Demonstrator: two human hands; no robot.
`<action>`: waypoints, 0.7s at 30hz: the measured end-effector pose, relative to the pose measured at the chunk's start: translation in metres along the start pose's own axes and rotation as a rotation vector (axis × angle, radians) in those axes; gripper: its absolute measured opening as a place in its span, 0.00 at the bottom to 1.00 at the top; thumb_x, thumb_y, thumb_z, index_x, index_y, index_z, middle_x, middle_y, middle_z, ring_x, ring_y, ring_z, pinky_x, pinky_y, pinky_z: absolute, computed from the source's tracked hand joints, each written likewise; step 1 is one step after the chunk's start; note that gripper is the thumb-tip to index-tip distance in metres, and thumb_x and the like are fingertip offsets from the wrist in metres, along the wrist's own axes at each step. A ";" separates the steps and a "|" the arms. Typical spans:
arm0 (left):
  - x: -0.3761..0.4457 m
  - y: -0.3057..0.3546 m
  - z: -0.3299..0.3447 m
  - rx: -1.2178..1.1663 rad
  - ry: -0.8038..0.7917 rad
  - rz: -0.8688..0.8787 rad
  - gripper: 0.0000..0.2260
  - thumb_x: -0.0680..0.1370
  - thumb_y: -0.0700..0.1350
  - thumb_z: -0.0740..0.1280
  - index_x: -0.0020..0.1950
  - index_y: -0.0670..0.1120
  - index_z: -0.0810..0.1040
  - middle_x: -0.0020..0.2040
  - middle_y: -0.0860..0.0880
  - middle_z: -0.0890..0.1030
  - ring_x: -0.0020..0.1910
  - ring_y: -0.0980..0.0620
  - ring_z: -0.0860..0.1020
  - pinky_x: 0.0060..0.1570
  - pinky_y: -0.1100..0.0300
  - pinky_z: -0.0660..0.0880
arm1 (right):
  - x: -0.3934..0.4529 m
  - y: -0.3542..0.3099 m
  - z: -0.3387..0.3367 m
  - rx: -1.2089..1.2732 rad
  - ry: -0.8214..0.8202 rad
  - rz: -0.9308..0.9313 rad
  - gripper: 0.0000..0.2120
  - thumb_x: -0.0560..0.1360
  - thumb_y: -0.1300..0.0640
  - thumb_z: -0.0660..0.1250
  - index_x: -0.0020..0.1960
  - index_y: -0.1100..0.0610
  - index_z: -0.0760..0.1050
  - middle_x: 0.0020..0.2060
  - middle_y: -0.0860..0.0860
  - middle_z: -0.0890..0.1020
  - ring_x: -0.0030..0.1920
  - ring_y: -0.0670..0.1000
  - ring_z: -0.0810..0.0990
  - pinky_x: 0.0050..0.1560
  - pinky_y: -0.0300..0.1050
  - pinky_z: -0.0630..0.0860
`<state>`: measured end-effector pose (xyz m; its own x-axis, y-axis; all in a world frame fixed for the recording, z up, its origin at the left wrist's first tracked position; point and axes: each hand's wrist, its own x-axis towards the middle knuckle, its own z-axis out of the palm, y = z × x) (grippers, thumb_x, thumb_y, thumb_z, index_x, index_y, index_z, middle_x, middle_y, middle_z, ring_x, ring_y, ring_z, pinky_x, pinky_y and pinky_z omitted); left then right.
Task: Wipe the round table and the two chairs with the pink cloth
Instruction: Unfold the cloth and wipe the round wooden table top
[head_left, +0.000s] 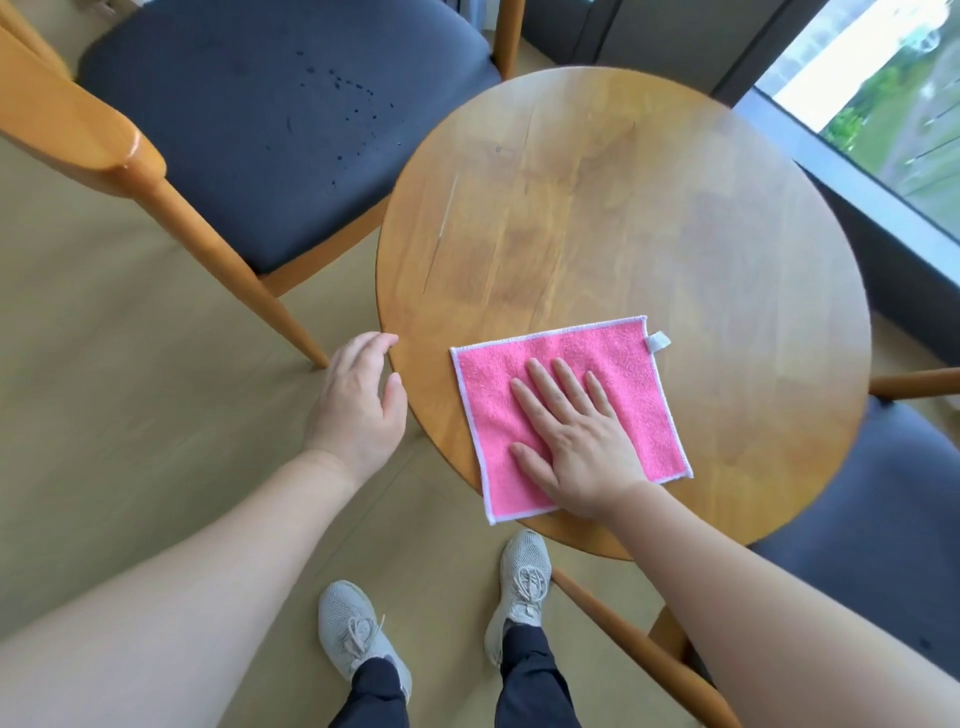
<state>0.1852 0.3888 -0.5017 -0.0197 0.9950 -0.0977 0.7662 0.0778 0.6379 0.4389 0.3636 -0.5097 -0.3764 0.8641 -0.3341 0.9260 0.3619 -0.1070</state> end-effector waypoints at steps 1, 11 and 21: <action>0.002 0.002 0.001 0.004 -0.002 0.007 0.17 0.79 0.41 0.59 0.68 0.42 0.70 0.67 0.45 0.71 0.67 0.48 0.67 0.64 0.59 0.62 | 0.001 0.007 -0.001 -0.004 -0.005 0.003 0.33 0.78 0.34 0.43 0.79 0.46 0.45 0.77 0.45 0.44 0.78 0.51 0.40 0.76 0.55 0.39; 0.007 0.031 0.001 0.025 0.016 0.144 0.14 0.76 0.36 0.64 0.61 0.40 0.76 0.62 0.44 0.75 0.63 0.46 0.71 0.61 0.57 0.66 | -0.019 0.003 -0.010 0.150 0.158 0.426 0.36 0.77 0.34 0.48 0.77 0.56 0.57 0.76 0.58 0.58 0.74 0.60 0.56 0.74 0.56 0.52; 0.012 0.048 0.005 0.015 -0.009 0.217 0.12 0.74 0.34 0.64 0.57 0.40 0.77 0.58 0.44 0.77 0.61 0.46 0.73 0.61 0.58 0.68 | -0.004 -0.023 0.005 0.335 0.145 0.383 0.36 0.79 0.39 0.54 0.79 0.57 0.47 0.78 0.53 0.46 0.77 0.53 0.39 0.74 0.50 0.33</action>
<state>0.2247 0.4041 -0.4763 0.1520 0.9878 0.0338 0.7612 -0.1388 0.6334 0.4188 0.3497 -0.5109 0.0122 0.9605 -0.2779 0.9473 -0.1001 -0.3044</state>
